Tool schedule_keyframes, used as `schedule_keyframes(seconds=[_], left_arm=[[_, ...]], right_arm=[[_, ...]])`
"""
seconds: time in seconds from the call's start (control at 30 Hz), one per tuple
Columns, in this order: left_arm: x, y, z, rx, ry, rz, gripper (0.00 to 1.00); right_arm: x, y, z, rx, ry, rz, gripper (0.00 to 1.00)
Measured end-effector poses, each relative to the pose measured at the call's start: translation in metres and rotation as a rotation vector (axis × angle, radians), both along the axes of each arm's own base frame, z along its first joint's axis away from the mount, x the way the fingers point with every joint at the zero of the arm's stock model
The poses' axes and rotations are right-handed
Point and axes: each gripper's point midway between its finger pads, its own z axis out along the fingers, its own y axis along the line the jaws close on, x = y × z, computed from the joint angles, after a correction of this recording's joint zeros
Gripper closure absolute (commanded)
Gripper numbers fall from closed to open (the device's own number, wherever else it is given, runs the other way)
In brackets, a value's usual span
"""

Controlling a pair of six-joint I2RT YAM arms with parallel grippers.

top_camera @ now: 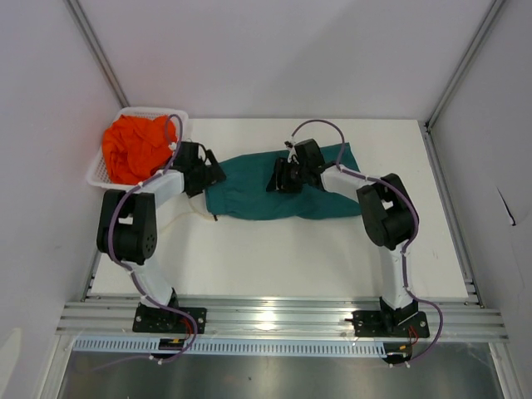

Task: Fold and stack the shorts
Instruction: Fold the shorts

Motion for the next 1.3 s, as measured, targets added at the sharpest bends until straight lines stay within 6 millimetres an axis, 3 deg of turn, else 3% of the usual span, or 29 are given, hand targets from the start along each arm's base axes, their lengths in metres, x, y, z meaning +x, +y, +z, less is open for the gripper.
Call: schedule_keyframes(seconds=[0.07,0.2,0.47,0.53,0.63,0.77,0.9,1.13,1.3], left_arm=[[0.005,-0.006,-0.003,0.012,0.010,-0.020,0.01],[0.023,-0.017,-0.005,0.020,-0.003,-0.055,0.11],[0.038,-0.030,-0.015,0.099,0.012,-0.097,0.13],[0.040,-0.034,-0.016,0.116,0.018,-0.106,0.18],[0.041,-0.037,-0.021,0.133,0.037,-0.122,0.38],[0.044,-0.038,-0.031,0.145,0.062,-0.141,0.45],[0.046,-0.039,-0.033,0.146,0.069,-0.145,0.45],[0.040,-0.043,-0.032,0.117,0.059,-0.167,0.36],[0.004,-0.054,-0.032,0.073,0.071,-0.162,0.35]], right_arm=[[0.000,0.000,-0.004,-0.003,0.006,0.000,0.41],[0.002,0.002,-0.003,0.001,-0.006,0.000,0.43],[0.000,0.000,-0.008,-0.001,-0.004,-0.001,0.48],[-0.001,0.000,-0.009,-0.001,-0.004,-0.001,0.49],[-0.001,0.000,-0.009,-0.001,-0.003,-0.001,0.50],[-0.001,0.000,-0.009,-0.002,-0.003,-0.001,0.50],[-0.004,0.000,-0.010,-0.008,0.002,0.005,0.51],[-0.018,-0.002,-0.022,-0.064,0.027,0.040,0.51],[-0.032,-0.013,-0.026,-0.092,0.027,0.051,0.50]])
